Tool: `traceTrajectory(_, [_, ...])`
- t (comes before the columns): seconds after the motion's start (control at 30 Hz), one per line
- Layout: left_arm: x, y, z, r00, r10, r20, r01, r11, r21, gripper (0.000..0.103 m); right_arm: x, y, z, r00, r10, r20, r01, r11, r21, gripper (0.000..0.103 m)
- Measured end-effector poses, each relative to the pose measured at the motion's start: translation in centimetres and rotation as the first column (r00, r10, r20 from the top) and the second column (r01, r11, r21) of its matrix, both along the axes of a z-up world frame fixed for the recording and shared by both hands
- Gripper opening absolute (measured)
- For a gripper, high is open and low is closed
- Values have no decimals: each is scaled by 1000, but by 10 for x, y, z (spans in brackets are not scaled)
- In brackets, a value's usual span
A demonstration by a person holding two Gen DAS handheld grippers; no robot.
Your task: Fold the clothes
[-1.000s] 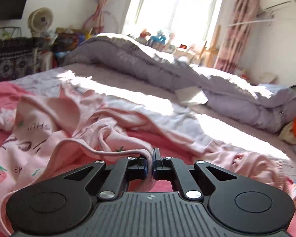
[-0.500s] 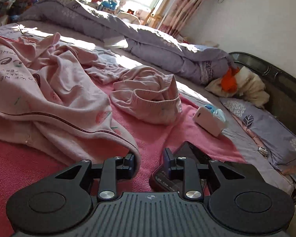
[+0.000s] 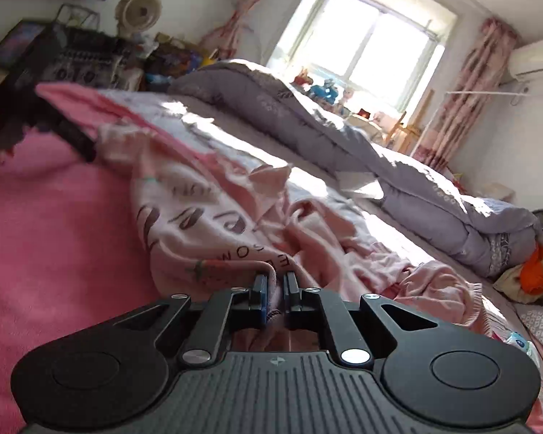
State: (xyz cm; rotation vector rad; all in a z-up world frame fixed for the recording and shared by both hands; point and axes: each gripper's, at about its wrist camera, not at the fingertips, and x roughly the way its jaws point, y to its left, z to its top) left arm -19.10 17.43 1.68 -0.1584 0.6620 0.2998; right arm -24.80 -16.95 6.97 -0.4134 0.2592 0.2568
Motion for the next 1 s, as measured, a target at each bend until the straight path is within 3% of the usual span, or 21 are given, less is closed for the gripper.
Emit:
traceTrajectory(0.07, [1,-2,0,1000,2,-5,-2,1000,14,103,12,-17,29,997,-58,53,53,994,98,16])
traceTrajectory(0.13, [2,-5,0,1000,2,-16,-1,999,37,103,14,-28,23,999,-36,23,34,995,91,44])
traceTrajectory(0.17, [3,-7,-1,1000,2,-21,-1,999,49,103,15,-34,20,1000,-25,8,24,996,87,50])
traceTrajectory(0.4, [5,-7,-2,1000,1,-27,1,999,52,103,22,-76,1,994,50,-99,-43,997,66,52])
traceTrajectory(0.5, [5,-8,-2,1000,1,-30,1,998,61,103,3,-26,-33,975,170,-139,-184,978,-94,52])
traceTrajectory(0.57, [5,-7,-2,1000,0,-27,1,999,54,103,-9,15,-59,959,236,-155,-267,936,-230,55])
traceTrajectory(0.6, [5,-6,-2,1000,0,-25,1,999,49,103,-14,39,-74,966,233,-111,-256,908,-330,56])
traceTrajectory(0.67, [4,-5,-2,1000,0,-19,1,999,39,103,-5,69,-92,978,210,3,-188,880,-436,40])
traceTrajectory(0.7, [4,-4,-2,1000,0,-15,0,999,33,103,7,82,-94,985,170,38,-135,883,-449,14])
traceTrajectory(0.73, [3,-4,-2,1000,0,-10,0,1000,28,103,18,88,-89,990,131,49,-98,903,-419,11])
traceTrajectory(0.8, [1,-1,-1,1000,2,5,-2,1000,9,103,31,86,-57,996,84,35,-74,970,-230,10])
traceTrajectory(0.87, [-4,6,1,999,16,32,-15,1000,-27,103,23,80,-17,992,123,31,-121,991,-53,10])
traceTrajectory(0.93, [-16,17,8,994,57,91,-50,996,-70,102,5,75,21,979,201,27,-203,973,110,9])
traceTrajectory(1.0, [-34,32,15,982,102,157,-88,991,-96,102,-28,74,46,924,382,-19,-367,900,233,8])
